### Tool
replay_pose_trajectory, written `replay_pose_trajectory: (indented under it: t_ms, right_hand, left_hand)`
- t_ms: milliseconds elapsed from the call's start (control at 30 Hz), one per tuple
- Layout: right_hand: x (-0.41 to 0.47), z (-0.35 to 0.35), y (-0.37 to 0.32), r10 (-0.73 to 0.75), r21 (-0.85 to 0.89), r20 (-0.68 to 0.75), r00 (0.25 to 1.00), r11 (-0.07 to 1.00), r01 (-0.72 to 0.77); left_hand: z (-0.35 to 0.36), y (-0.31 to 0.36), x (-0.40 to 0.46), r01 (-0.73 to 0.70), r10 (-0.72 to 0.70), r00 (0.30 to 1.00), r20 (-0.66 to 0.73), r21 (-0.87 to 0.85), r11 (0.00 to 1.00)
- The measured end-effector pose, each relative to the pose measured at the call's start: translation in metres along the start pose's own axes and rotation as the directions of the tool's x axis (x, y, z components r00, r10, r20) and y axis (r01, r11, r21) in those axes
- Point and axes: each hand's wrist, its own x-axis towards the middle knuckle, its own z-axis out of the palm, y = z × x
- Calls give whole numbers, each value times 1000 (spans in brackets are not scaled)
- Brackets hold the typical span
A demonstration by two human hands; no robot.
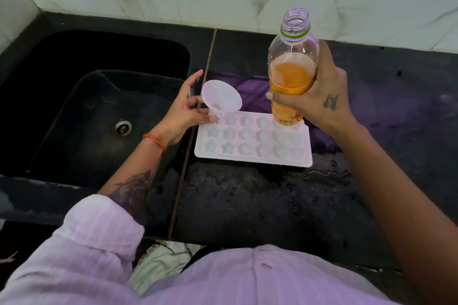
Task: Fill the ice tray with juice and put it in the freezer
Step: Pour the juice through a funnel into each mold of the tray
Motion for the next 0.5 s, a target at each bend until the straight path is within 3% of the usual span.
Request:
replay_pose_trajectory:
  t_ms: [233,500]
  right_hand:
    - [3,10,-7,-12,20,30,999,1000,11]
    - [9,27,-24,-30,37,76,997,999,27]
  left_hand:
    - [-1,6,5,-17,8,994,105,80,997]
    - [4,6,9,-63,58,991,122,36,997]
